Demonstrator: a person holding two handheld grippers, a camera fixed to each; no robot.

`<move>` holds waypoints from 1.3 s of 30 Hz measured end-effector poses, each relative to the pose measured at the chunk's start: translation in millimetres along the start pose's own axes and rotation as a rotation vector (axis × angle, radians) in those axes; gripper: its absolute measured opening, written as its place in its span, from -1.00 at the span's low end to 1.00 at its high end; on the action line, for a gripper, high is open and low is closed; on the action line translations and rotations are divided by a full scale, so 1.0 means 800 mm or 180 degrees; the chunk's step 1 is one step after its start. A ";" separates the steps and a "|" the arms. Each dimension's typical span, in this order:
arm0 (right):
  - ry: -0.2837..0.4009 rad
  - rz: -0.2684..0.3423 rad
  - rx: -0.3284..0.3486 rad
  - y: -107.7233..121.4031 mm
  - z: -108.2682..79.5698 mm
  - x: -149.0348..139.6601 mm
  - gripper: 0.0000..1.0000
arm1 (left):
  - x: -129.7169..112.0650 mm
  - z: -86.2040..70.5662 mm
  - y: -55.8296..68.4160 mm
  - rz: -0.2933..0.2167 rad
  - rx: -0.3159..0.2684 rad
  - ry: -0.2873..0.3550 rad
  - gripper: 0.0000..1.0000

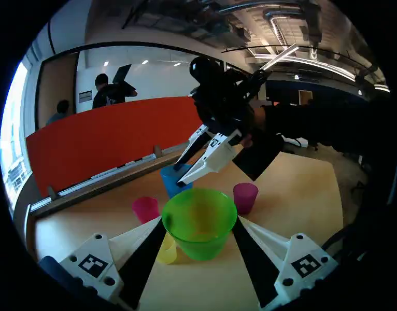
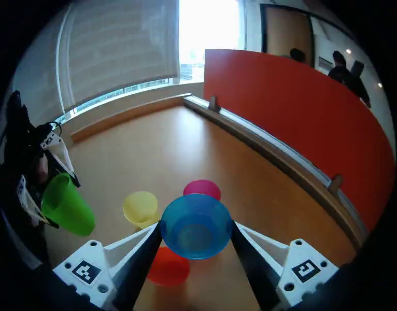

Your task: Pour water

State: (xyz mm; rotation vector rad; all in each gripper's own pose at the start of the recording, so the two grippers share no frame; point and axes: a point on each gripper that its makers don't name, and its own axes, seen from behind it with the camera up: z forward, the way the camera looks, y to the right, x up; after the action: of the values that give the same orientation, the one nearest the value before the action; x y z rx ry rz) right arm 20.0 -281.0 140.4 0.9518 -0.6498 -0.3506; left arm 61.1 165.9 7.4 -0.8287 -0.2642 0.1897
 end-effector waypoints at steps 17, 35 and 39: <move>0.0359 0.0113 -0.0141 0.002 -0.070 -0.002 0.85 | 0.004 0.010 0.009 0.0010 -0.0001 -0.0021 0.74; 0.0665 0.0132 -0.0257 -0.002 -0.125 -0.008 0.86 | 0.007 0.012 0.019 0.0014 -0.0008 -0.0027 0.74; 0.0735 0.0122 -0.0283 -0.004 -0.133 -0.007 0.85 | 0.010 0.012 0.022 0.0010 -0.0017 -0.0013 0.74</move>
State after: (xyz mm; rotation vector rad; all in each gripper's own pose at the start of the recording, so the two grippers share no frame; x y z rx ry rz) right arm 85.0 -211.9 92.1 0.8782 -0.4374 -0.2294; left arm 64.7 186.1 1.6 -0.8340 -0.2674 0.1937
